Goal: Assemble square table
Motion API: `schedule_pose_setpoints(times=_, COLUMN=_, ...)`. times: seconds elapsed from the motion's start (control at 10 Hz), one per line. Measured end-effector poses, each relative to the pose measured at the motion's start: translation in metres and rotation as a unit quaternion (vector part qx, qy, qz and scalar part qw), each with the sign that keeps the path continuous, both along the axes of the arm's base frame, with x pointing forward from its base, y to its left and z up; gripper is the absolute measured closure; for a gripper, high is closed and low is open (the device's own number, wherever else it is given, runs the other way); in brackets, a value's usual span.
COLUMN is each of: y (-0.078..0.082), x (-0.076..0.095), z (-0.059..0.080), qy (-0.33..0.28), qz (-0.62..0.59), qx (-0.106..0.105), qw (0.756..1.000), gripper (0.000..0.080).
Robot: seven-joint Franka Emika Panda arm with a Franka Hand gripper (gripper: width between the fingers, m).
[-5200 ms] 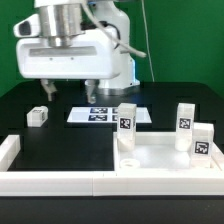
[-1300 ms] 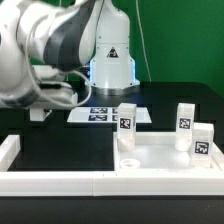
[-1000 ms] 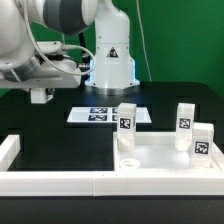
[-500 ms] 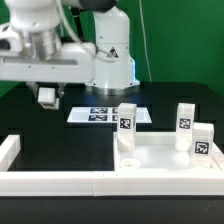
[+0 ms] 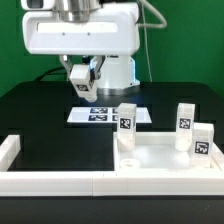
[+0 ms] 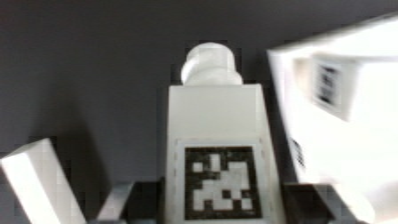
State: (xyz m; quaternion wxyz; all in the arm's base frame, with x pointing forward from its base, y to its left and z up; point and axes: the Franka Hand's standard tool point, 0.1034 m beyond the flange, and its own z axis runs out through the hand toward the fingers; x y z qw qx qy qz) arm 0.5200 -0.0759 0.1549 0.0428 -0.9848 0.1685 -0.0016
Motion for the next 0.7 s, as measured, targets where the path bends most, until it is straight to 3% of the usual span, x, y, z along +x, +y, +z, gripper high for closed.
schedule_pose_setpoints(times=0.5, y=-0.008, x=0.007, z=-0.005, qy=-0.152, qz=-0.002, qx=-0.088, qw=0.984, gripper=0.0509)
schedule_pose_setpoints(times=0.7, y=0.026, x=0.032, z=-0.005, qy=-0.242, qz=-0.006, qx=-0.131, qw=0.961, gripper=0.0509)
